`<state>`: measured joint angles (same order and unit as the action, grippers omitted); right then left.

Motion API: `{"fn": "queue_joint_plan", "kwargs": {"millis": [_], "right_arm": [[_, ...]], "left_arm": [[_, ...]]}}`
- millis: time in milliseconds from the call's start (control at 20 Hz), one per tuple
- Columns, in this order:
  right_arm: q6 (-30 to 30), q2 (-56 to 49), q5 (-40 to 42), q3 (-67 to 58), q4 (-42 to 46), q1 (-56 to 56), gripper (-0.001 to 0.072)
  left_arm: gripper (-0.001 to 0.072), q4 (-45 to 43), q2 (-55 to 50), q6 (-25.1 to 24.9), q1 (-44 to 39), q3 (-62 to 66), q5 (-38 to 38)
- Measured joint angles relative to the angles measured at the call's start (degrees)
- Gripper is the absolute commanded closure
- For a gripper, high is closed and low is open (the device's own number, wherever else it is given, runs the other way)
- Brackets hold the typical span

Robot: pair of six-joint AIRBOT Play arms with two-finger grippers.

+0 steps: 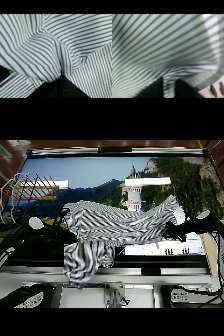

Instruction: Fold the shirts.

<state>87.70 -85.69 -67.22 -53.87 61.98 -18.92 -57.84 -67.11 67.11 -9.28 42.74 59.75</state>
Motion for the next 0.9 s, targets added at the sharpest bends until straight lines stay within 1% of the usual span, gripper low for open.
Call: {"fn": "queue_joint_plan", "kwargs": {"millis": [200,500,700,900], "right_arm": [[0.24,-0.35,1.64,-3.17,-1.42,0.42,0.0643],[-0.07,-0.57,2.45,-13.46,-1.64,0.57,0.0643],[-0.04,-1.73,4.68,-20.13,-1.84,0.55,0.0643],[0.02,-5.49,5.90,-29.33,-3.39,0.55,0.0643]], "left_arm": [[0.0667,-0.02,0.07,-0.55,0.00,1.14,-0.33],[0.0666,0.22,0.26,-2.23,-1.18,5.70,0.94],[0.0667,3.48,-0.07,-3.39,-6.75,6.69,1.57],[0.0667,11.45,-1.62,-4.17,-15.93,6.97,-3.63]]}}
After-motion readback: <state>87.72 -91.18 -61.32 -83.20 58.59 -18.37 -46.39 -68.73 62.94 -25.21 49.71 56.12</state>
